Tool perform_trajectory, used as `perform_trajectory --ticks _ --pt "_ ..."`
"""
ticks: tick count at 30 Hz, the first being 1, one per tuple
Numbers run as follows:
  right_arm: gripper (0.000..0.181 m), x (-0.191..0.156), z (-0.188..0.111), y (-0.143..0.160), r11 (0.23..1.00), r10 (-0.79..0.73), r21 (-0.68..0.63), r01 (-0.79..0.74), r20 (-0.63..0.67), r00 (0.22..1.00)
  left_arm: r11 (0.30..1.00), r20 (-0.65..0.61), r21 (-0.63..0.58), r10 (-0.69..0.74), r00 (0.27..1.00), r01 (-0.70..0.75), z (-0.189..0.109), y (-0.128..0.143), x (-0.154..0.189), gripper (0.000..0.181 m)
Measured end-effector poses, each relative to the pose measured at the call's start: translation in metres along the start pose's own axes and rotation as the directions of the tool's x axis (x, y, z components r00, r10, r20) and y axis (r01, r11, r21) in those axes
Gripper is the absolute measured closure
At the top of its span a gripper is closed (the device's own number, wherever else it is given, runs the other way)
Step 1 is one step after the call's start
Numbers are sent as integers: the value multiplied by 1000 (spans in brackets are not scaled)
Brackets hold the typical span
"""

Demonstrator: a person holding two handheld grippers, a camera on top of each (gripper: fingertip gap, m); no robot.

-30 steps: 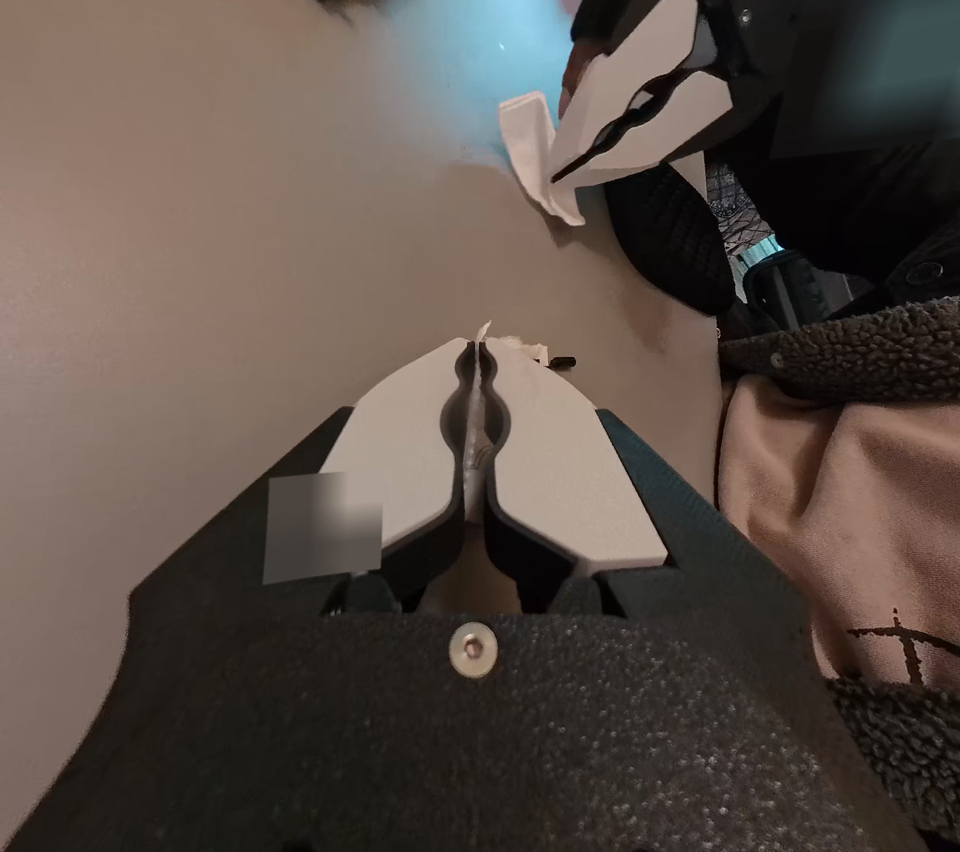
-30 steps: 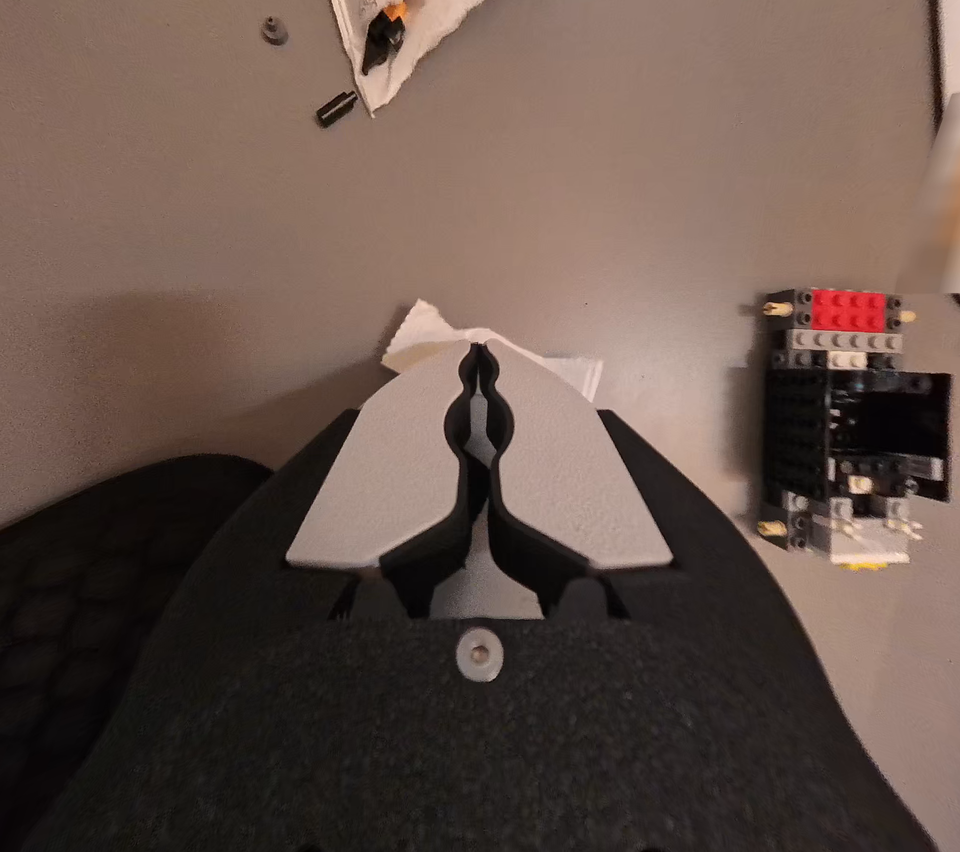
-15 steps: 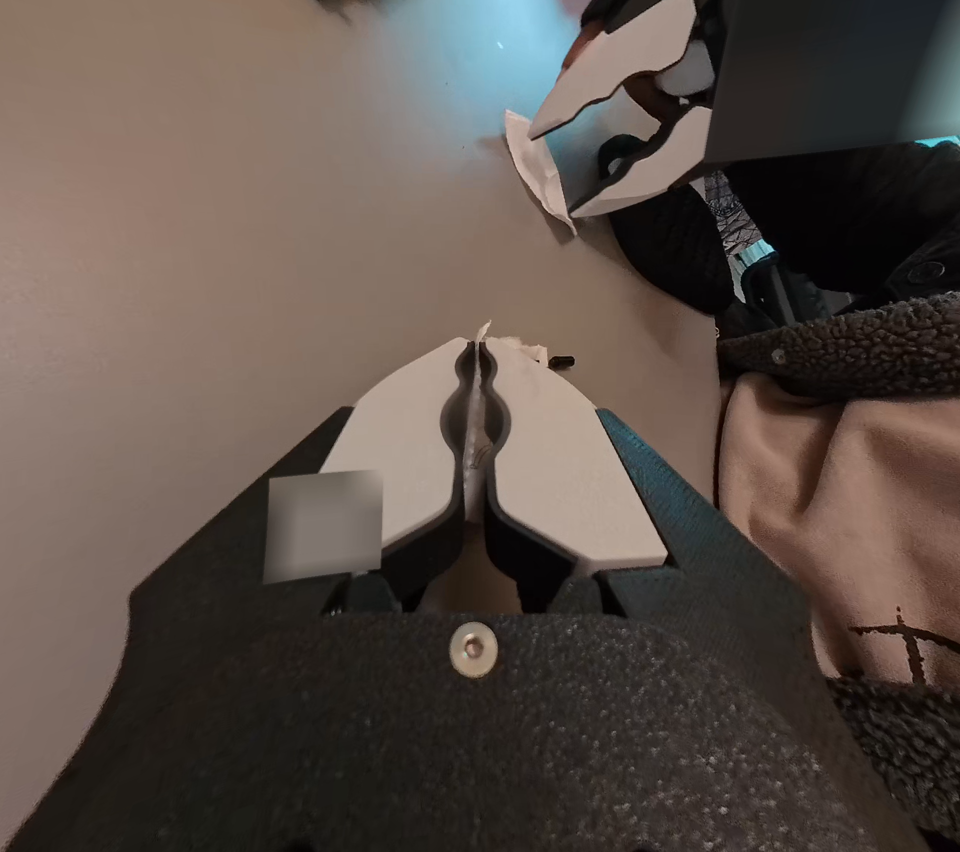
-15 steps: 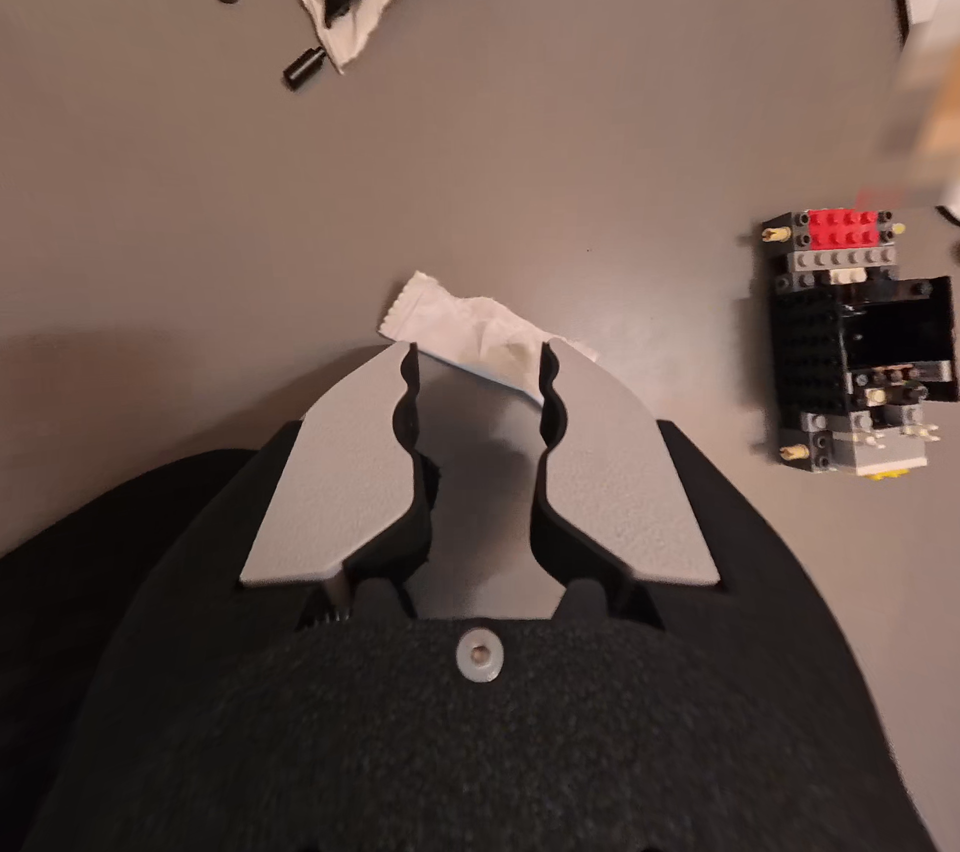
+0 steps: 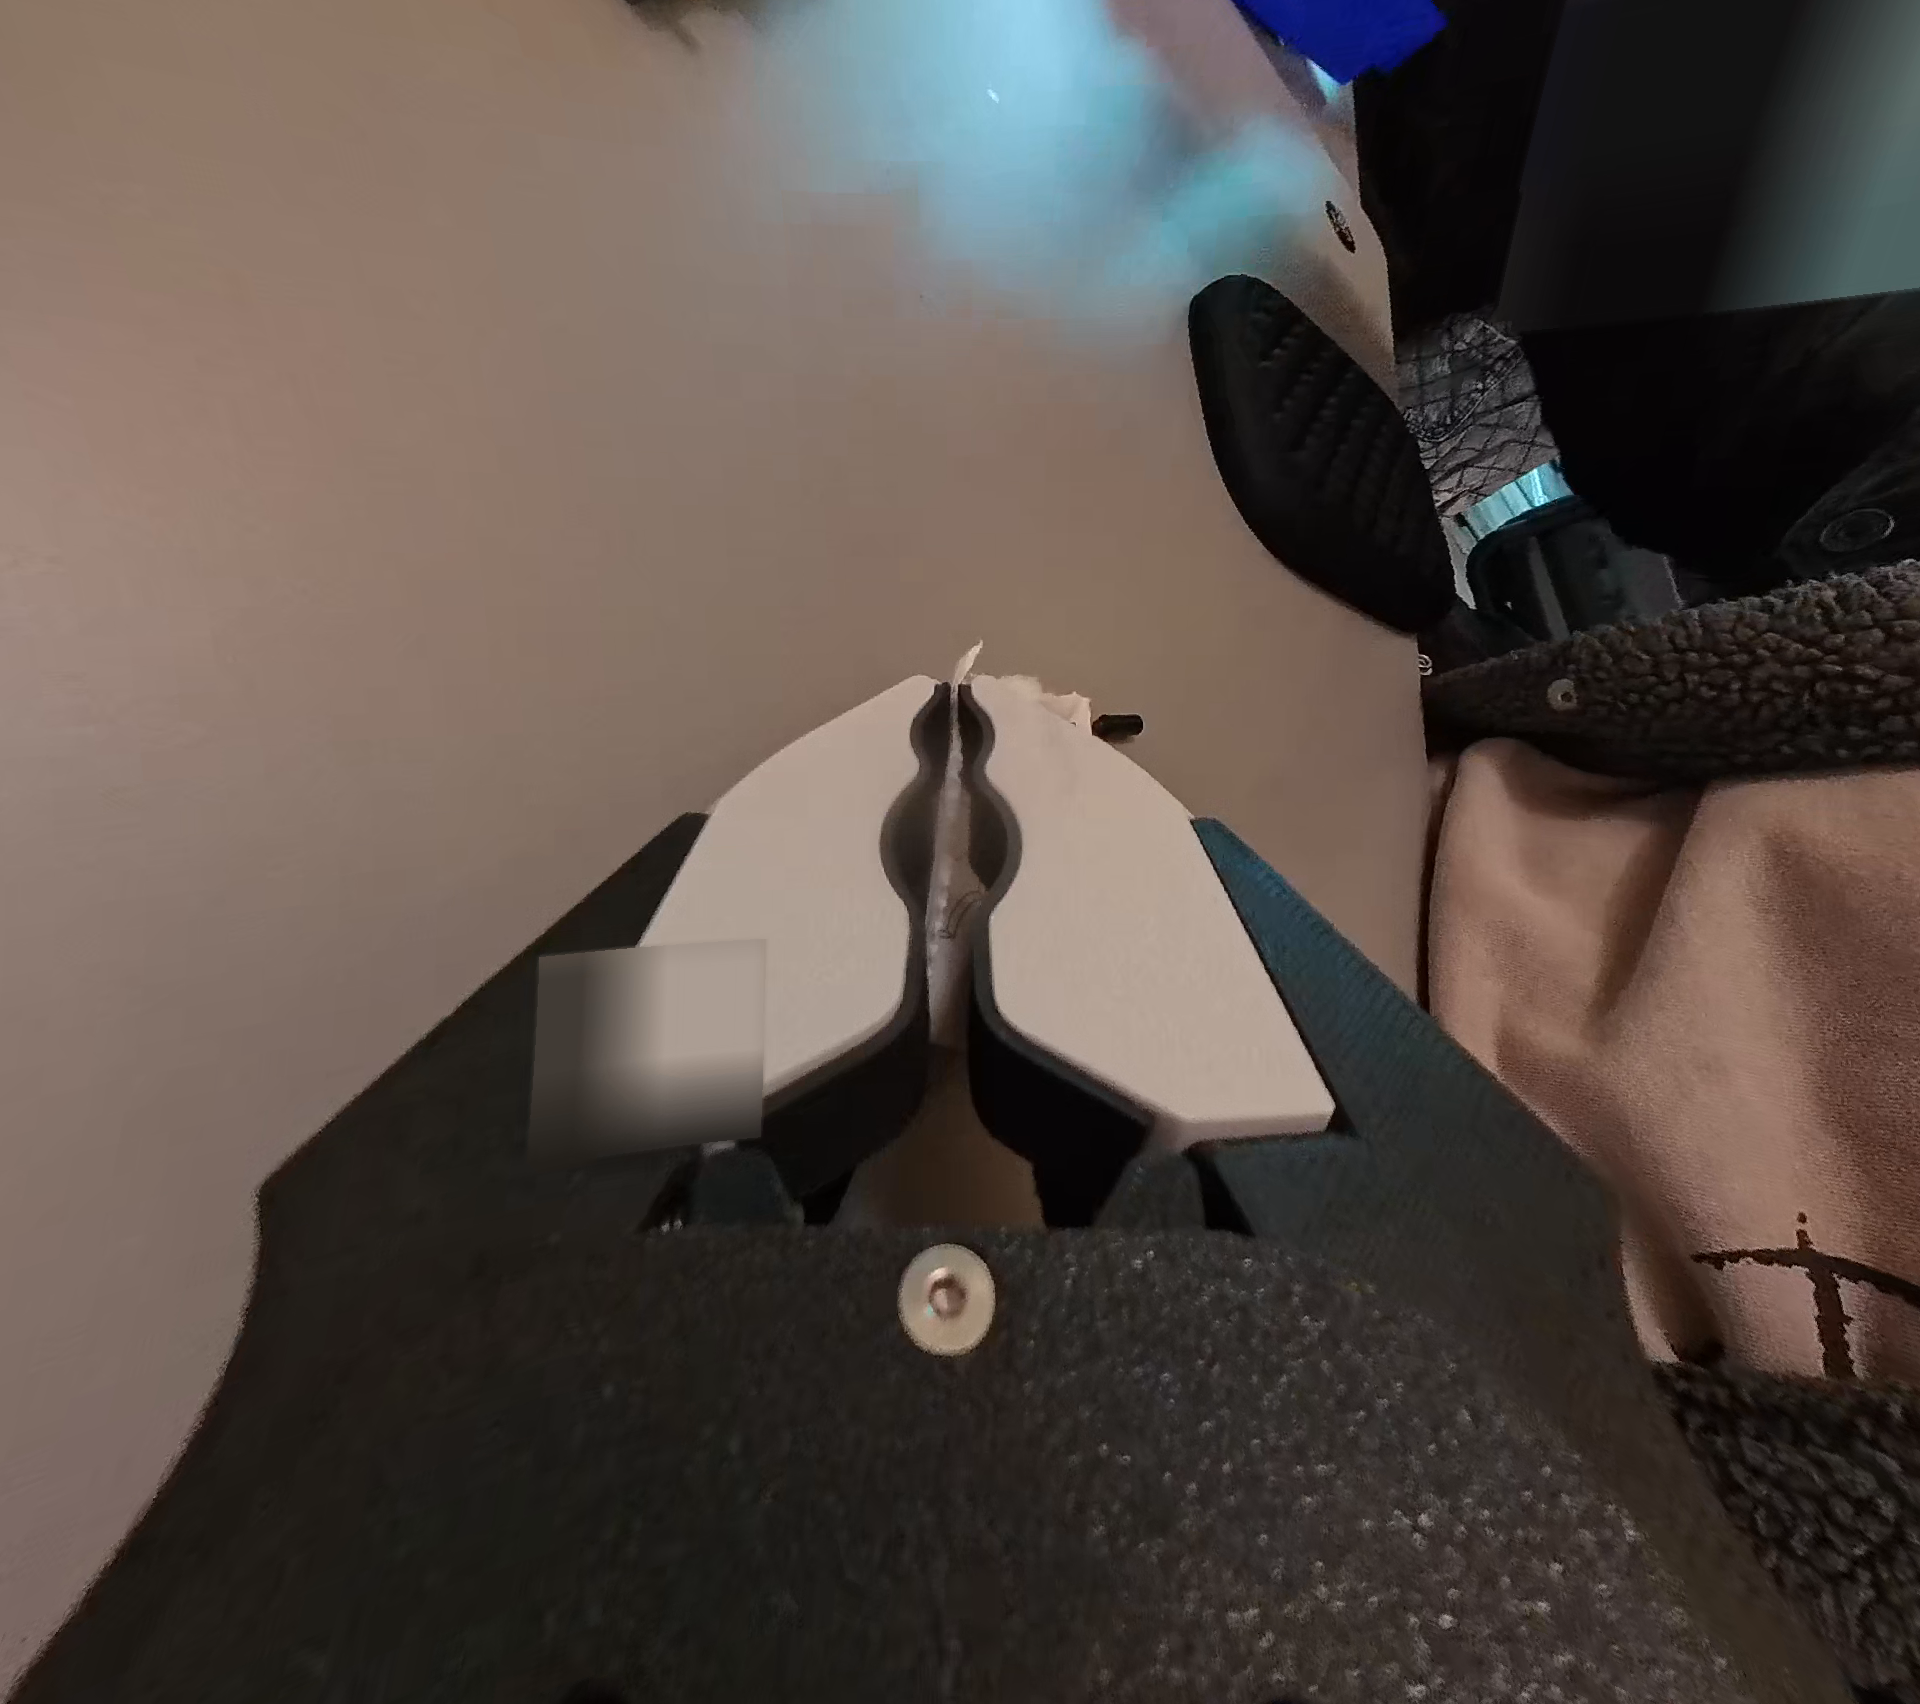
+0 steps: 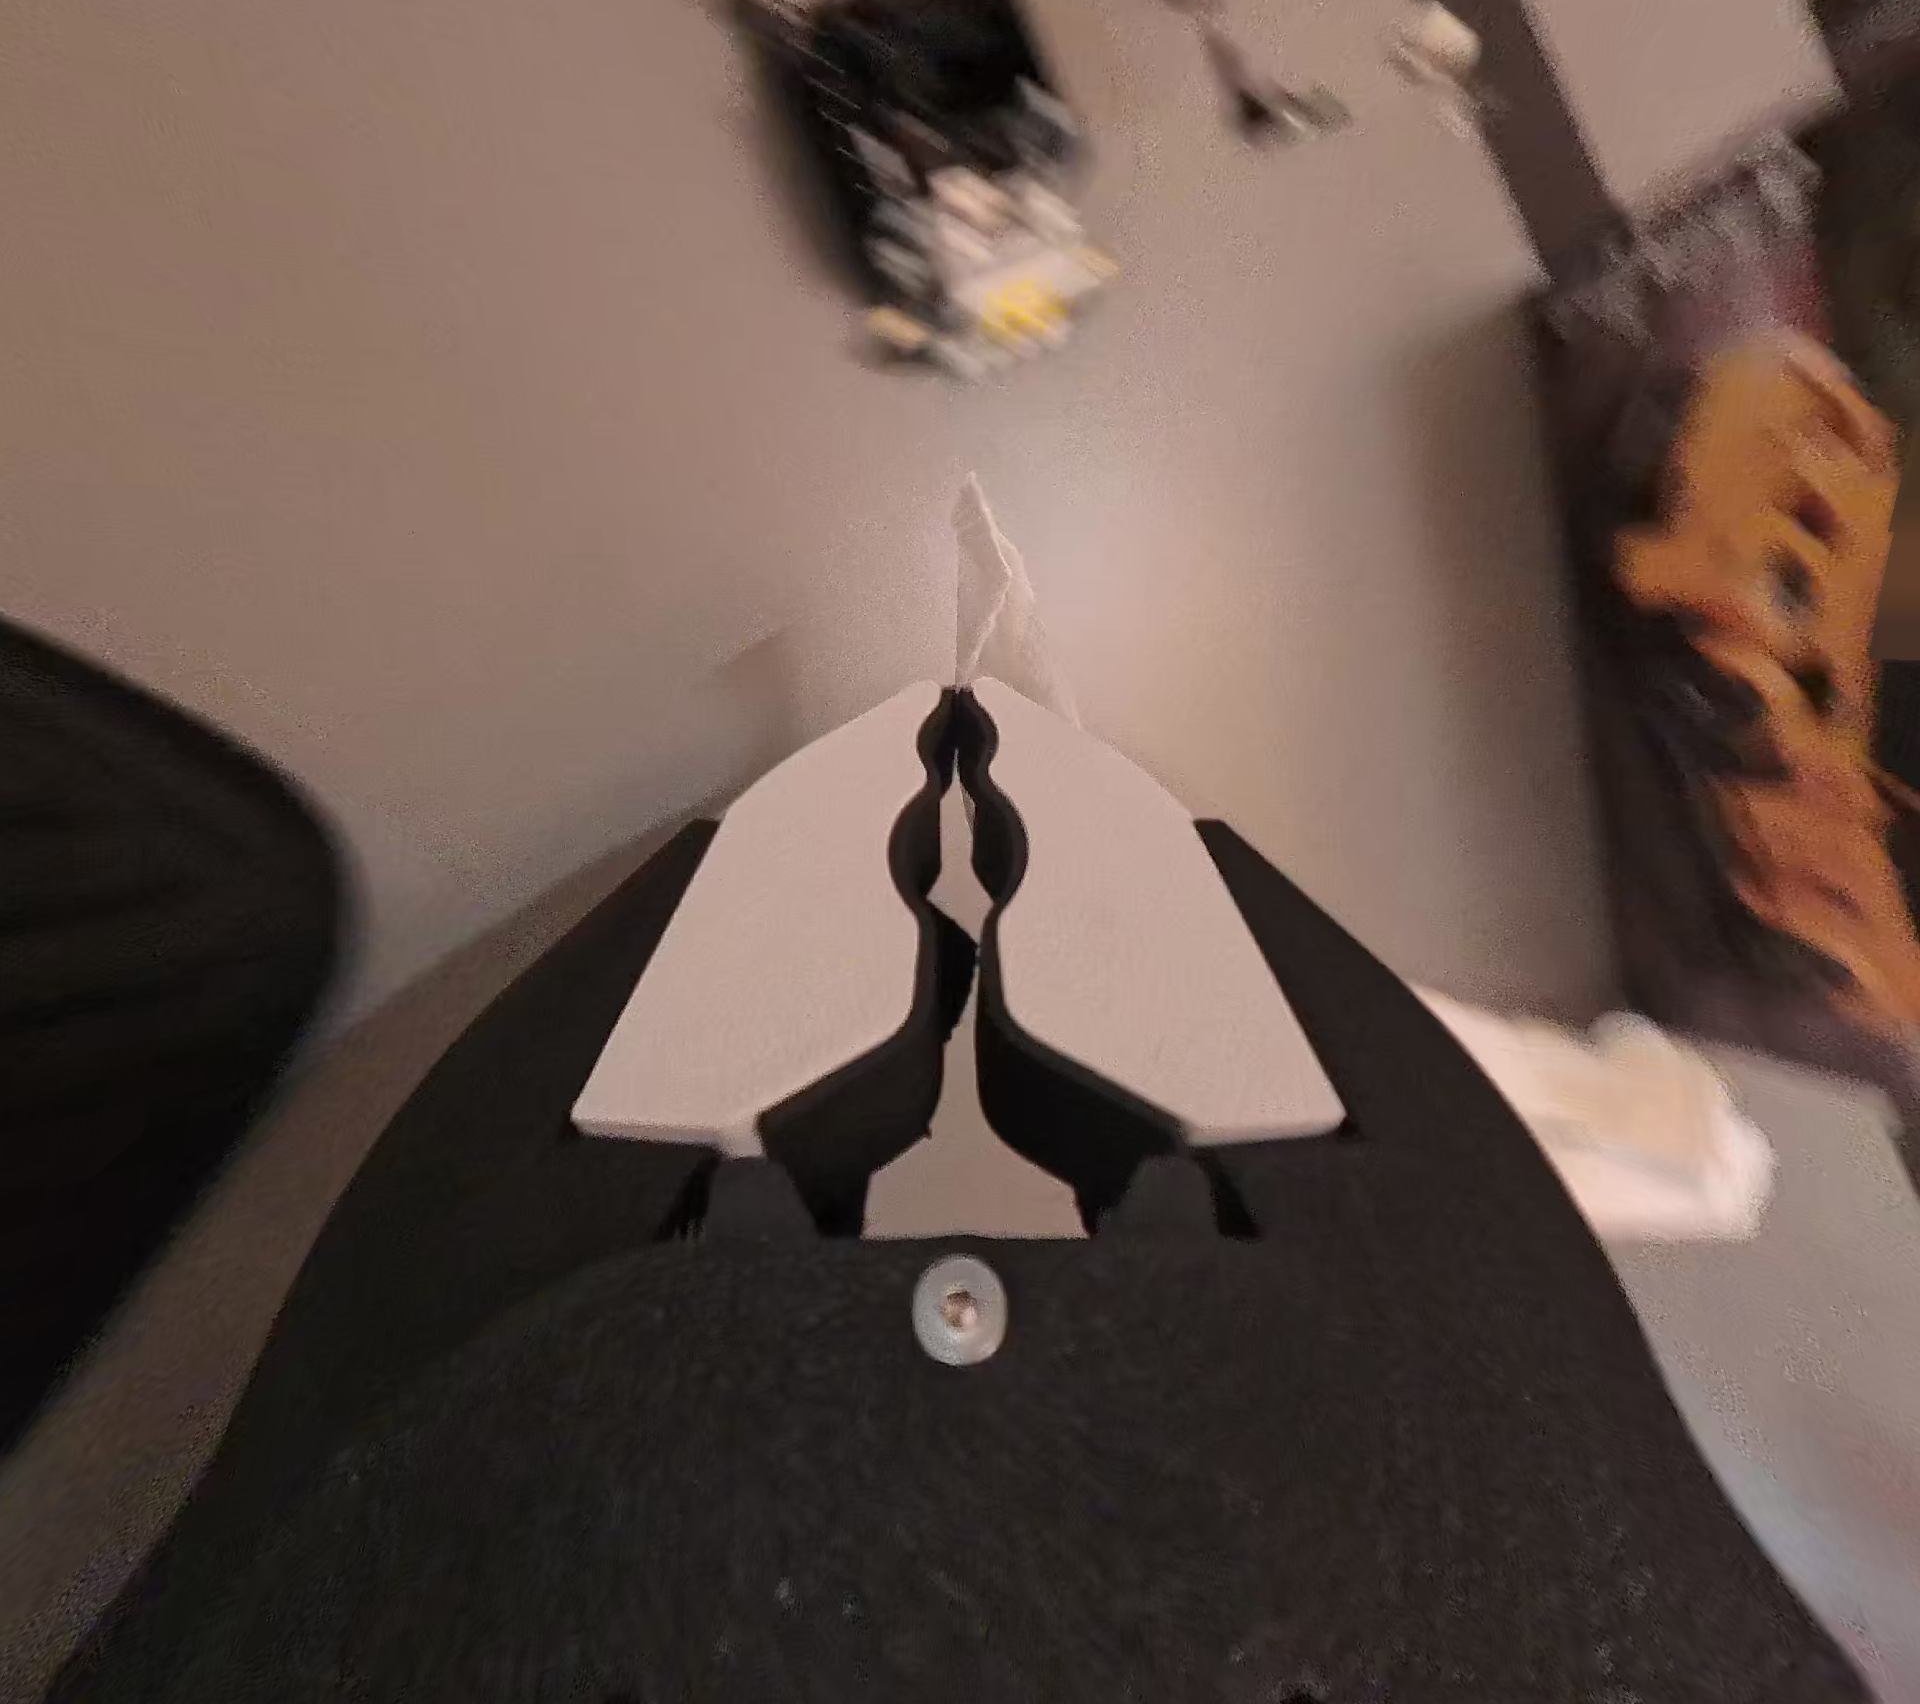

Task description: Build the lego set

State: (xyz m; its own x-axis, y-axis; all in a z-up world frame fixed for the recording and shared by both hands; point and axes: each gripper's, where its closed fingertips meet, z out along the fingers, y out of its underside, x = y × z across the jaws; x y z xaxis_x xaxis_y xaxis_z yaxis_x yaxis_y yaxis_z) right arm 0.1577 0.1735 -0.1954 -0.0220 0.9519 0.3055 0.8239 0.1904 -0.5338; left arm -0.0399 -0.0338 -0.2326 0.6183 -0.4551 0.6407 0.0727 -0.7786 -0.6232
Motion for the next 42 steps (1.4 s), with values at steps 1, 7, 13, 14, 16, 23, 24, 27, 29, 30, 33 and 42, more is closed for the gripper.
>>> perform_trajectory --ticks 1,7,13,14,16,23,24,27,29,30,33,42 --pt "181 29 -6 18 999 43 -29 -45 -59 997 1000 0 2 -1 1000 1 0 0 0 181" --pt "181 161 -14 105 957 227 -117 -266 -267 936 1000 -5 10 -12 1000 12 -1 -2 -1 181" --pt "173 207 10 155 910 235 -245 -335 -360 903 999 -16 25 -30 999 30 -3 -4 -1 181" --pt "169 211 11 159 904 241 -249 -347 -372 896 999 -18 26 -32 999 33 -3 -4 -1 181" --pt "163 215 11 160 903 266 -225 -367 -378 887 999 -23 27 -35 999 36 -3 -4 -1 181" --pt "151 213 -13 124 939 272 -87 -334 -410 871 999 -24 27 -33 999 34 -3 -4 -1 181" --pt "152 206 -18 108 946 280 -37 -321 -400 872 999 -22 27 -32 999 32 -3 -4 -1 181" --pt "152 163 -27 44 964 265 110 -242 -313 912 999 -21 37 -30 999 30 -4 -5 -1 181" --pt "152 113 -25 -3 956 247 205 -208 -188 951 999 -28 48 -22 999 23 -5 -7 1 181" --pt "152 84 -23 -25 950 230 242 -197 -114 967 998 -36 56 -15 999 17 -6 -8 3 181" --pt "152 -10 -10 -80 935 135 315 -164 113 984 996 -56 86 11 998 -6 -8 -13 9 181" --pt "155 -188 41 -165 940 -77 315 -129 566 821 982 -73 164 109 991 -96 -14 -26 23 181"
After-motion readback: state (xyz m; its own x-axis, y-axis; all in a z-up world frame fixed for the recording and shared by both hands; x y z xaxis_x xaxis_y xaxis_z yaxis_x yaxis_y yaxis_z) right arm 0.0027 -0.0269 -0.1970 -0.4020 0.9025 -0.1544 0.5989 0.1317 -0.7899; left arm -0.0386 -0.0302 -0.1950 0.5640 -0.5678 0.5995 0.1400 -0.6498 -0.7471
